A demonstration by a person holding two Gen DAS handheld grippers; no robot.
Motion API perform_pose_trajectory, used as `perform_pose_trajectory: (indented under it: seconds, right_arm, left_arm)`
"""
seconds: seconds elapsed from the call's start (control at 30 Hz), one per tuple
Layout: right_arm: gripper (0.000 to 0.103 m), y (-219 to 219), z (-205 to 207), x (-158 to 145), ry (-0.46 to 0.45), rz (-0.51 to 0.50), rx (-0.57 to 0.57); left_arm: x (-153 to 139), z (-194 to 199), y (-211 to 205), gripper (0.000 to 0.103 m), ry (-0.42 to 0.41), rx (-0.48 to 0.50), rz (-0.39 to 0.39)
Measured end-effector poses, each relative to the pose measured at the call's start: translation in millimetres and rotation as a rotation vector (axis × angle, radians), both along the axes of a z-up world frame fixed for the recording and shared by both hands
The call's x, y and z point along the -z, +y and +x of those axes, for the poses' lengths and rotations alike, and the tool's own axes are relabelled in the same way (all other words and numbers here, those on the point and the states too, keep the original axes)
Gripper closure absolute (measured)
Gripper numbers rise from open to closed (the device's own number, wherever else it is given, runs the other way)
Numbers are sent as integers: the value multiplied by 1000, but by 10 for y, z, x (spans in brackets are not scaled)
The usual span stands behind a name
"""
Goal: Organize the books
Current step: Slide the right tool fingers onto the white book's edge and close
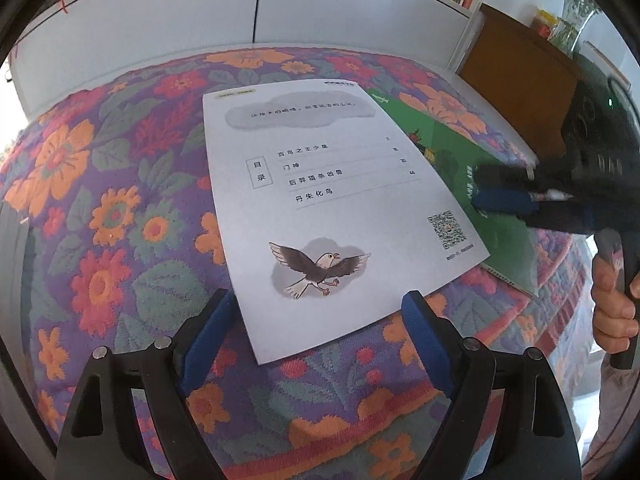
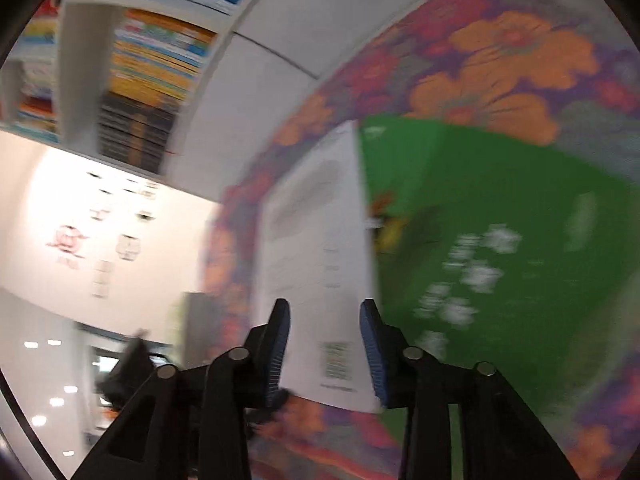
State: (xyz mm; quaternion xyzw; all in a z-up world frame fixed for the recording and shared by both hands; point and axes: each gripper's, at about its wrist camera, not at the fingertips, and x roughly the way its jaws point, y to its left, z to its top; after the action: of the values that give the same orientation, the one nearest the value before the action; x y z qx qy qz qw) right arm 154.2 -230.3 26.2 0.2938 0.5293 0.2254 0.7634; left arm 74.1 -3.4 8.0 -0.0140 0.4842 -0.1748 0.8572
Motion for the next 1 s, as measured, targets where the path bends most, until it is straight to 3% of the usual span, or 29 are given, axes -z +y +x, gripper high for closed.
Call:
perform_pose_trajectory:
  seconds: [0.07, 0.2, 0.37, 0.43, 0.5, 0.77, 0.93, 1.0]
  right_arm:
    - [59, -57, -51, 10, 20, -39, -12]
    - [57, -98, -23, 70, 15, 6, -50]
    - [55, 199, -143, 120, 57, 76, -146]
    - [55, 350, -217, 199, 124, 109, -184]
    - [59, 354, -314, 315, 157, 153, -174]
    - [73, 362, -190, 343, 79, 176, -94]
    - [92, 395, -28, 423, 61, 345, -37]
    - [95, 341, -41, 282, 25, 353, -33]
  left_arm:
    - [-17, 7, 74, 20, 14, 3, -44]
    - [-46, 41, 207, 21, 48, -3, -117]
    - [-72, 71, 426, 21, 49, -56, -93]
    - [-95, 95, 533, 21, 40, -82, -91]
    - [-98, 106, 604, 21, 40, -97, -98]
    - [-49, 95, 511, 20, 33, -44, -46]
    - [-65, 91, 558, 20, 42, -40, -98]
    - [-101, 74, 528, 20, 57, -18, -148]
